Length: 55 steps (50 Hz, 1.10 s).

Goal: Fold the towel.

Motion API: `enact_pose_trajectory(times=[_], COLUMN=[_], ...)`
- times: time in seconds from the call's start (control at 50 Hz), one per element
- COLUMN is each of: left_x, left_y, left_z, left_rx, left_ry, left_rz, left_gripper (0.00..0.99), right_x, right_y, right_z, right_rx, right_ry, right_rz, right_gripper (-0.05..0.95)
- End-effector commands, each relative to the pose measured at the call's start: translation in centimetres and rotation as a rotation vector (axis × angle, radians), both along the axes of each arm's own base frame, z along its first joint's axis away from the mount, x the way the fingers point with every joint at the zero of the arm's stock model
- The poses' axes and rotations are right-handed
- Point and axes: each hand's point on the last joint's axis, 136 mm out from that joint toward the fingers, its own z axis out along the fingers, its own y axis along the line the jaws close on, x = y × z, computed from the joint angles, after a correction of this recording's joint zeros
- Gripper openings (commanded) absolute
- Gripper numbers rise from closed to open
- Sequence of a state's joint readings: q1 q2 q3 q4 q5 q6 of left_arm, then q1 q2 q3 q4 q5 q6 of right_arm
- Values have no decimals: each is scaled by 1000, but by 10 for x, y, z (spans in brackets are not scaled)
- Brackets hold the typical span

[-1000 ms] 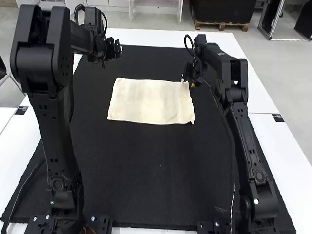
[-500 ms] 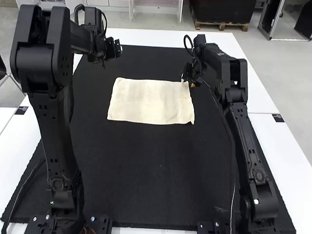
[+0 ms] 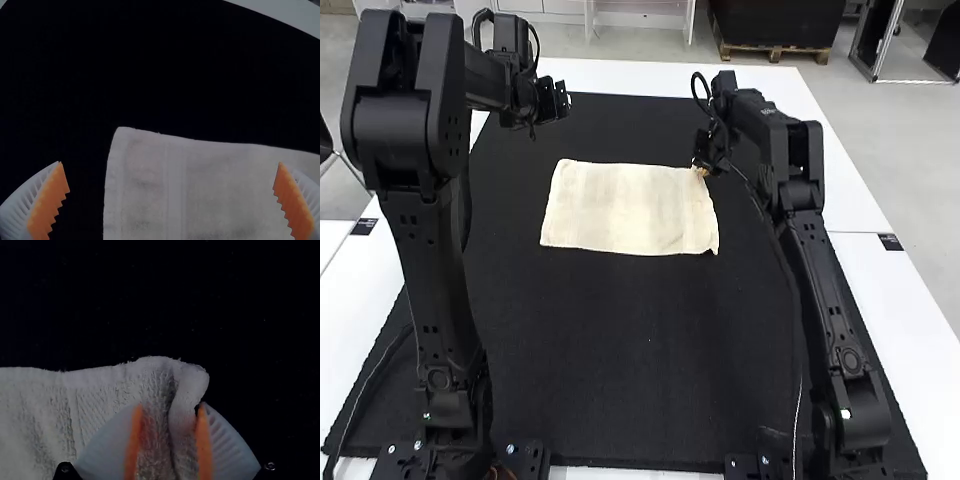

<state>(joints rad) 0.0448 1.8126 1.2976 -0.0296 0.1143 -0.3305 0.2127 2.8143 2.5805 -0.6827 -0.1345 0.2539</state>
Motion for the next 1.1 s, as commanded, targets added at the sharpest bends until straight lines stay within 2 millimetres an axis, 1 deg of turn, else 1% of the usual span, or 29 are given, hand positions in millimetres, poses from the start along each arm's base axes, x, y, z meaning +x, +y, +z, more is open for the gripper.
enact_pose_trajectory(times=[0.0, 0.14, 0.26, 0.36, 0.46, 0.62, 0.7, 0.8, 0.88, 0.94, 1.02, 1.08], left_x=[6, 6, 6, 5, 5, 5, 7, 10, 15, 19, 26, 32], left_y=[-8, -8, -8, -8, -9, -11, -12, -15, -14, -17, -21, -27], left_z=[12, 12, 13, 12, 11, 10, 7, 2, -7, -12, -24, -25], left_rx=[-2, -1, -2, -3, -9, -19, -26, -44, -54, -78, -111, -138], left_ry=[-31, -31, -33, -30, -28, -26, -20, -11, 9, 27, 69, 86], left_rz=[-24, -23, -24, -23, -29, -34, -37, -46, -49, -64, -87, -115], left_gripper=[969, 969, 969, 969, 969, 969, 969, 969, 969, 969, 969, 969], right_x=[-1, -3, -6, -8, -9, -11, -11, -10, -7, -8, -9, -8], right_y=[9, 10, 12, 12, 10, 10, 10, 10, 10, 11, 14, 14], right_z=[-8, -10, -11, -14, -17, -17, -14, -4, 6, 12, 23, 30], right_rx=[13, 21, 30, 30, 32, 36, 35, 43, 51, 59, 71, 78], right_ry=[6, 16, 29, 39, 46, 58, 56, 42, 28, 25, 17, 8], right_rz=[24, 29, 36, 32, 26, 21, 21, 23, 22, 27, 35, 37], right_gripper=[266, 190, 103, 72, -16, -20, -20, -20, -20, -20, -20, -20])
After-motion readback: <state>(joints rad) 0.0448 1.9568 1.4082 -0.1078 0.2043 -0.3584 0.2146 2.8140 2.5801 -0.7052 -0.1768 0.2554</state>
